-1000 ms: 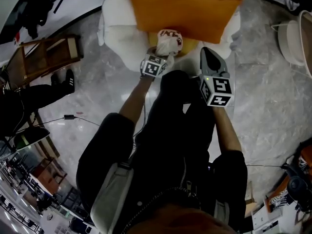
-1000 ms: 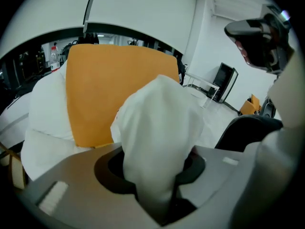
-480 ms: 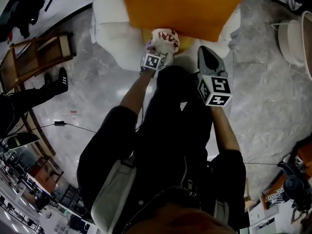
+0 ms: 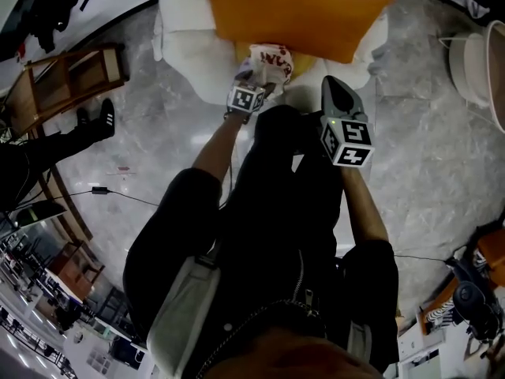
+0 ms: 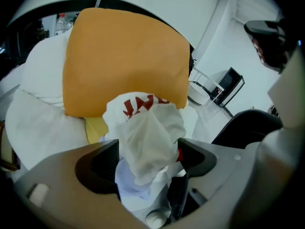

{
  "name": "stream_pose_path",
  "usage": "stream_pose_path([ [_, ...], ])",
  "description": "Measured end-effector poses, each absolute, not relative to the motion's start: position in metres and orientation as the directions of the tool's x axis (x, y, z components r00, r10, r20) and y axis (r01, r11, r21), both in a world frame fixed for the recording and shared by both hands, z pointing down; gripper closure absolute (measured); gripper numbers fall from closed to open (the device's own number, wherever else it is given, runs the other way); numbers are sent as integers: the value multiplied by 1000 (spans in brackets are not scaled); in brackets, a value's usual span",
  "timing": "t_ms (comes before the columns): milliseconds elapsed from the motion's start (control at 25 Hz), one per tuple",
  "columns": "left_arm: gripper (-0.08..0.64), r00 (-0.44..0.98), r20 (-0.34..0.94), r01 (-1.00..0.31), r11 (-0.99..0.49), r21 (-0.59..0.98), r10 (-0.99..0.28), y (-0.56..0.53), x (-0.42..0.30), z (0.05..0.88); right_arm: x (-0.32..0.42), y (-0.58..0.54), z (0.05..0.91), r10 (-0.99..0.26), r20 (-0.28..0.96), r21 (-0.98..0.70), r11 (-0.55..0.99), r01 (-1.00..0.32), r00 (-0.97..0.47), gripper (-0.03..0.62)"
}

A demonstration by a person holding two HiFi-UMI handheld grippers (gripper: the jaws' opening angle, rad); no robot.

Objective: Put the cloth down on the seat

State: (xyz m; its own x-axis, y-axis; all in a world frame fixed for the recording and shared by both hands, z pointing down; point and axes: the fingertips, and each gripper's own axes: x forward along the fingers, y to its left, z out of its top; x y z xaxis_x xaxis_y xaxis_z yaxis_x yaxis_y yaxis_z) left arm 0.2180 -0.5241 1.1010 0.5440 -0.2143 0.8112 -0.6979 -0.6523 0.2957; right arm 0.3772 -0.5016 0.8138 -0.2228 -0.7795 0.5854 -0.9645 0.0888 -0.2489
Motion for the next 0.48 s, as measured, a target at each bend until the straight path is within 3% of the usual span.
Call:
stream_pose_path([
  [200, 181, 558, 796, -716, -620, 320, -233, -515, 211, 1019, 362, -492, 754, -750, 610, -260, 116, -959, -256, 589],
  [480, 428, 602, 768, -677, -650, 346, -218, -504, 210, 874, 340, -484, 649, -724, 624, -266, 157, -951, -294, 591],
])
